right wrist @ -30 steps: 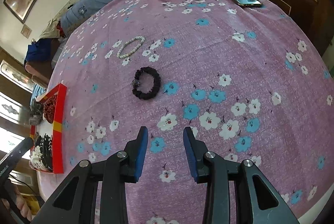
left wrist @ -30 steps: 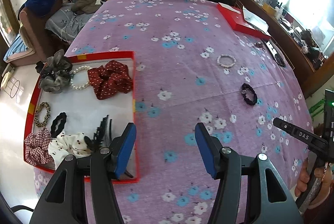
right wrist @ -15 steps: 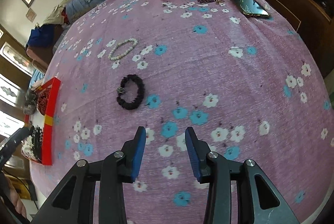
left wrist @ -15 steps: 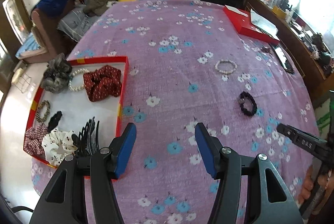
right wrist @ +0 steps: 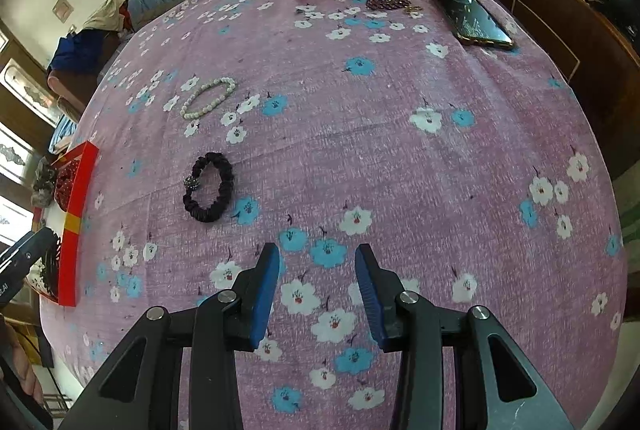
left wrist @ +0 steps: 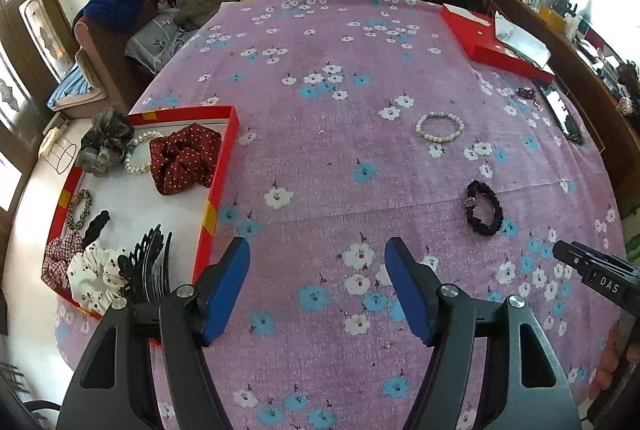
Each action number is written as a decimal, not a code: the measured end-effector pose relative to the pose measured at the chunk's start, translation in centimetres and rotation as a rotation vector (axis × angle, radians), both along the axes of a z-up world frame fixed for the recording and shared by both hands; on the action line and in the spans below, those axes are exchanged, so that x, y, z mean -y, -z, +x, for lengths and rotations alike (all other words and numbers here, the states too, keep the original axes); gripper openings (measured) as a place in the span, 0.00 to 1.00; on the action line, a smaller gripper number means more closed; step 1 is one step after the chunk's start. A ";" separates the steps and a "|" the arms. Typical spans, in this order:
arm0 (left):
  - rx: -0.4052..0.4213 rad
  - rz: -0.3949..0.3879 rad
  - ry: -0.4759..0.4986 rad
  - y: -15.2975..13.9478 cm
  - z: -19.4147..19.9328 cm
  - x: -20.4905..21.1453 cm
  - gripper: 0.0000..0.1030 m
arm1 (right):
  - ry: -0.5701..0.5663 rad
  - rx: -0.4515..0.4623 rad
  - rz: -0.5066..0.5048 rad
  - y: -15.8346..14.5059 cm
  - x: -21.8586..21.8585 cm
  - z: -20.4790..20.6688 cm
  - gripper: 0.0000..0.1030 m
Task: Organize jewelry
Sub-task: 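Withdraw both tools from the tray toward the remaining bracelets on the bed, then grasp the black beaded bracelet with the right tool while the left tool grasps the jade-bead bracelet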
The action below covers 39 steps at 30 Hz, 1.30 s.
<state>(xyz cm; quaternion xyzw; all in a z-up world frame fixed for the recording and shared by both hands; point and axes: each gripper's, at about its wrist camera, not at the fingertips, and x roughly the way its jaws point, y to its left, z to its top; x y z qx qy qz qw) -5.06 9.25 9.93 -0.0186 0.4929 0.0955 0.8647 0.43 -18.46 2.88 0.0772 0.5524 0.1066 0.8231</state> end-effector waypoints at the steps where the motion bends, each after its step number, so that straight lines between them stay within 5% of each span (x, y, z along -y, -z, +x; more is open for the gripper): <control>1: 0.000 0.004 -0.002 0.0 0.2 0.0 0.67 | -0.009 0.001 -0.003 0.1 -0.2 0.2 0.41; 9: -0.011 -0.003 0.026 0.7 4.5 0.7 0.67 | -0.087 0.023 -0.015 0.3 -2.4 1.9 0.41; 16: -0.031 -0.122 0.103 2.1 10.9 1.9 0.66 | -0.152 0.072 0.013 -0.1 -5.0 3.7 0.41; 21: -0.055 -0.084 0.169 3.3 14.4 4.1 0.50 | -0.190 0.076 0.020 0.4 -6.5 4.5 0.41; 28: -0.071 -0.014 0.224 5.0 17.0 6.7 0.50 | -0.209 0.076 0.019 0.7 -6.9 4.8 0.41; 39: -0.096 -0.007 0.252 7.2 19.4 7.7 0.50 | -0.209 0.064 0.006 1.6 -7.3 5.4 0.41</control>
